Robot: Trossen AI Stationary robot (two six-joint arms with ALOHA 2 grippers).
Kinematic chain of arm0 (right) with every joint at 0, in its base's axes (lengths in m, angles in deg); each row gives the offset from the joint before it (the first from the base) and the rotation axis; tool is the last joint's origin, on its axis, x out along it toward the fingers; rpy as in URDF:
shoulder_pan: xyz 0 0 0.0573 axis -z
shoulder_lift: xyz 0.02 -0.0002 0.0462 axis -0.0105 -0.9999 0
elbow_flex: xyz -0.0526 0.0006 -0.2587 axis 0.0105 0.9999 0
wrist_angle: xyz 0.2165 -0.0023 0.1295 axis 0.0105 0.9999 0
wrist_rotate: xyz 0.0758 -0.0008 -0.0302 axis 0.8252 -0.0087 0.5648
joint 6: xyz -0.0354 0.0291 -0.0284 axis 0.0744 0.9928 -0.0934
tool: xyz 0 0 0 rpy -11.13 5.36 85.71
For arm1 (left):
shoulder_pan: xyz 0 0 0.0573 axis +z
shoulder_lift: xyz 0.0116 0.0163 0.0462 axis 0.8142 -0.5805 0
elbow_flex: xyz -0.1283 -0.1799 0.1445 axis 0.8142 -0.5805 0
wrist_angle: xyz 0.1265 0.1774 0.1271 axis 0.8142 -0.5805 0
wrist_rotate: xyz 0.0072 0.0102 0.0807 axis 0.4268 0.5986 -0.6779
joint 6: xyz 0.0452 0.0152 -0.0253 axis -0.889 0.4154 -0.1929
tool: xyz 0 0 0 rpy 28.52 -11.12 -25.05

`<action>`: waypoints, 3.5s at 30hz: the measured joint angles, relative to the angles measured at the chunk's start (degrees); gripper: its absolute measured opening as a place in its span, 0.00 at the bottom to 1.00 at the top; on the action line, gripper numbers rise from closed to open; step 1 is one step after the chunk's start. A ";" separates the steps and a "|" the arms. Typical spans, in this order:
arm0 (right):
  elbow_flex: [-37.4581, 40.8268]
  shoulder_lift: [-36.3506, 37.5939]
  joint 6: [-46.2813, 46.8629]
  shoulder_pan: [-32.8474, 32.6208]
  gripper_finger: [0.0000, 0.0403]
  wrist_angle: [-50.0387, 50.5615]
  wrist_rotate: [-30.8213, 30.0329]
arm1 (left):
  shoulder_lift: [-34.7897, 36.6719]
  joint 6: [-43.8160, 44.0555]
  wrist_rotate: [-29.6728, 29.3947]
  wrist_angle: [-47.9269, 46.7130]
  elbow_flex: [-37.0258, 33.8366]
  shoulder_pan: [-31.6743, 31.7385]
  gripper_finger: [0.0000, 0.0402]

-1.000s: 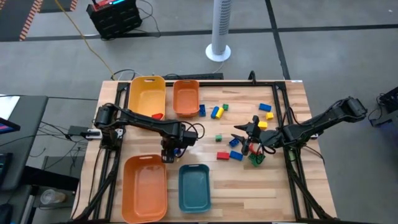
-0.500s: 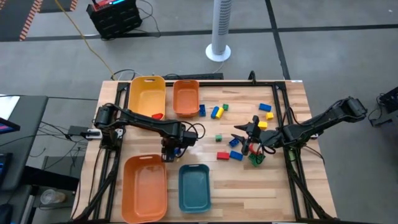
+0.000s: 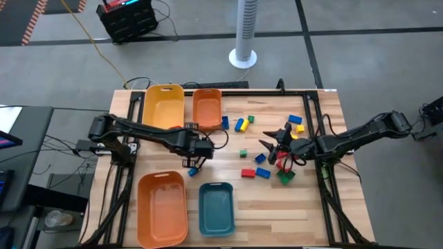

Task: Sort blocks
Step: Put the yellow wooden block into the small orange bin, then put the red block into the yellow bin

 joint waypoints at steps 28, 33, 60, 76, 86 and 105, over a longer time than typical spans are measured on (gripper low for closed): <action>-16.83 -28.35 -2.53 -1.64 0.51 -14.65 -1.99 | 20.35 -11.32 14.88 50.52 -23.36 22.32 0.31; -19.98 -27.08 -5.45 -1.49 0.51 -9.15 -5.34 | 14.86 -10.18 19.48 50.51 -21.76 28.29 0.31; -20.35 -8.42 -3.94 16.97 0.51 -4.41 4.54 | 8.01 -7.46 30.61 46.51 -11.64 36.25 0.34; -20.35 -8.42 -9.15 22.27 0.51 -4.40 13.38 | 7.67 -9.89 32.25 42.07 -11.64 37.21 0.49; -20.35 -8.42 -21.40 13.71 0.51 -3.25 10.61 | 8.05 -12.95 28.97 46.07 -12.93 36.60 0.53; -20.36 -22.50 -3.69 -3.58 0.51 -3.48 -7.85 | 16.42 -9.18 21.98 40.59 -13.00 20.18 0.51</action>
